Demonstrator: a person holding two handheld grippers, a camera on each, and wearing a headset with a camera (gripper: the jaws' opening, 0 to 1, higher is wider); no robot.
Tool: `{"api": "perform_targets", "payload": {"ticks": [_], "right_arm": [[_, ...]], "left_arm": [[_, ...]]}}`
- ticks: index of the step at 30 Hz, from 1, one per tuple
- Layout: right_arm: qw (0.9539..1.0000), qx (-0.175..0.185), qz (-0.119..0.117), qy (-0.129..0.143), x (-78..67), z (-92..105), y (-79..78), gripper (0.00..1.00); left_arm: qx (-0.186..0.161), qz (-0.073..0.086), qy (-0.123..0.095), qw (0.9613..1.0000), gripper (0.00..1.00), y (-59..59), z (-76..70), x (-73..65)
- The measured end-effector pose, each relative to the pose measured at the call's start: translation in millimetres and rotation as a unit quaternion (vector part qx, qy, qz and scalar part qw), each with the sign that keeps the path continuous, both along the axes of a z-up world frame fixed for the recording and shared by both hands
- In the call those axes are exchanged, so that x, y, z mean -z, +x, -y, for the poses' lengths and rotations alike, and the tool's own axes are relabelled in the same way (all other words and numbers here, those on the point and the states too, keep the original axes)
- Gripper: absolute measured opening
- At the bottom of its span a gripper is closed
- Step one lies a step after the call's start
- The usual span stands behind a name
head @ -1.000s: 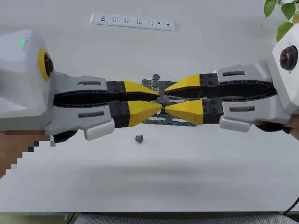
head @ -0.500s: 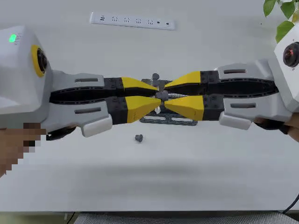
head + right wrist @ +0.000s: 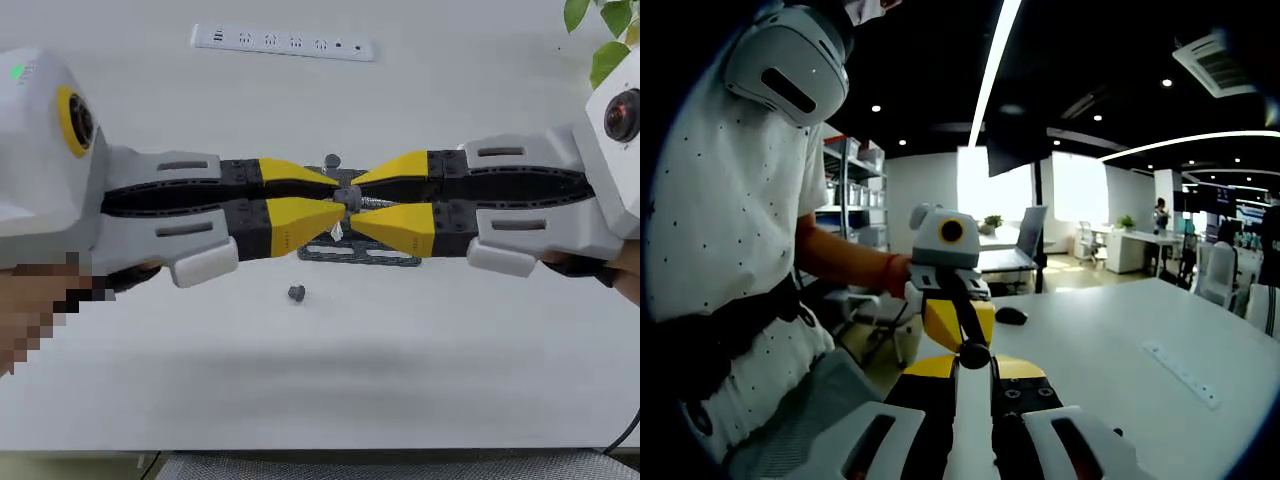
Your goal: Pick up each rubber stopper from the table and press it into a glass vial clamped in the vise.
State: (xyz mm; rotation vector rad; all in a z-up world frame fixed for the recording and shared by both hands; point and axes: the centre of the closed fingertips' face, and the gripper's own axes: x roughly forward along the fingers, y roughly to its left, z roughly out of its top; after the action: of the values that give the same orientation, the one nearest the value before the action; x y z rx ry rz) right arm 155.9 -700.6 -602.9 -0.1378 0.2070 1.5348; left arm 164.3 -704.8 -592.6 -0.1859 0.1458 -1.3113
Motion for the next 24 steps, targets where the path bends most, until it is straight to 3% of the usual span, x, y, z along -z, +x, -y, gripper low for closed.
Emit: {"api": "perform_targets", "payload": {"ticks": [16,24], "right_arm": [[0.9992,0.003,-0.021,0.035,-12.5,-2.0,-1.3,0.07],[0.9988,-0.009,-0.025,0.04,-21.2,-3.8,-6.0,0.07]], "left_arm": [[0.0,-0.017,-0.039,0.9991,0.03,0.3,-2.6,-9.0],[0.011,-0.038,-0.073,0.9966,0.03,-4.2,-4.6,-16.7]]}}
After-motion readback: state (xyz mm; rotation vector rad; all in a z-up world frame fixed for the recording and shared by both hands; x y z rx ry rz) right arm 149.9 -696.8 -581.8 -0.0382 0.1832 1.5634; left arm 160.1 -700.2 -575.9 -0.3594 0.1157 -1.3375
